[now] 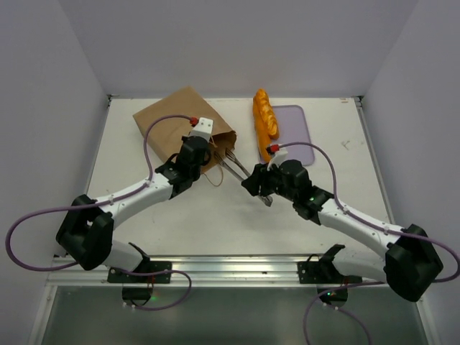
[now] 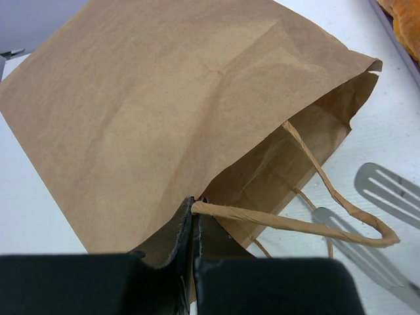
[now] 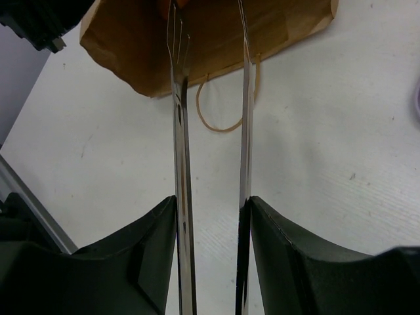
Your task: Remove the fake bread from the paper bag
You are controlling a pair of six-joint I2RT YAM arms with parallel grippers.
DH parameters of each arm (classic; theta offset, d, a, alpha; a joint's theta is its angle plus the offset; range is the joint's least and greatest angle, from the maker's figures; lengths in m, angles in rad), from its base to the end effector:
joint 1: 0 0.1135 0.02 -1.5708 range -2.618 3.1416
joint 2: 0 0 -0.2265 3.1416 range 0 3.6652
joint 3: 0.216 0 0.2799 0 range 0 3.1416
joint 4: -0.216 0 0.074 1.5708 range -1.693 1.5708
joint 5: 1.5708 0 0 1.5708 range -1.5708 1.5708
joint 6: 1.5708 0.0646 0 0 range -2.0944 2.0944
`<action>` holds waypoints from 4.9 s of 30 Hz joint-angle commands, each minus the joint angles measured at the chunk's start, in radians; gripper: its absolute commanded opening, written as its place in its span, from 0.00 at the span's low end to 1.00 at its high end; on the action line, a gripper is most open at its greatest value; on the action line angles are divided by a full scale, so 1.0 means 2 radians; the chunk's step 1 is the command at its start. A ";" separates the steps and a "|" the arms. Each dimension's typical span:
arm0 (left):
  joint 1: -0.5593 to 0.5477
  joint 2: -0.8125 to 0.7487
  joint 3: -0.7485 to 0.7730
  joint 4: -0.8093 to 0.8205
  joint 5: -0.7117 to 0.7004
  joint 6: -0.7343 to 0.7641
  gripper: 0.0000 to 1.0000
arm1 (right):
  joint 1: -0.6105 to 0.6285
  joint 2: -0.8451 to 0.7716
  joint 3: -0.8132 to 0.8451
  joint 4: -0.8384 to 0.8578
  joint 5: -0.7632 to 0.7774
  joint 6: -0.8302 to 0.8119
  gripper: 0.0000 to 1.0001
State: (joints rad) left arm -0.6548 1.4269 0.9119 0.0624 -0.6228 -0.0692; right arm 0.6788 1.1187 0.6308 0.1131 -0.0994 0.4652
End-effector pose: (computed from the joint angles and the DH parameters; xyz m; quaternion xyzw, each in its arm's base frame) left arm 0.3154 -0.1947 0.1999 0.0773 0.8195 0.0641 0.5642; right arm 0.2445 0.2055 0.1915 -0.1158 0.8178 0.3389 0.4506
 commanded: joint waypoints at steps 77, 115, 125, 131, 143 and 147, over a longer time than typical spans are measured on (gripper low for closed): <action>-0.059 -0.045 0.124 -0.171 -0.010 -0.081 0.00 | 0.144 0.402 0.170 0.293 0.313 -0.047 0.45; -0.068 -0.060 0.101 -0.167 0.008 -0.092 0.00 | 0.135 0.453 0.238 0.263 0.333 -0.068 0.45; -0.070 -0.066 0.089 -0.168 0.007 -0.094 0.00 | 0.130 0.465 0.248 0.263 0.333 -0.072 0.44; -0.070 -0.066 0.091 -0.168 0.005 -0.093 0.00 | 0.129 0.474 0.258 0.258 0.325 -0.069 0.33; -0.069 -0.043 0.082 -0.131 -0.011 -0.084 0.00 | 0.130 0.423 0.217 0.259 0.311 -0.062 0.20; -0.063 -0.018 0.079 -0.103 -0.020 -0.078 0.00 | 0.130 0.388 0.186 0.254 0.308 -0.055 0.18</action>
State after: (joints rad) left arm -0.7879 1.3560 1.0813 -0.2310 -0.6209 -0.2256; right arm 0.9421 2.0033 1.0374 0.5953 0.5091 0.3370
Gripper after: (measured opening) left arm 0.010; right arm 0.324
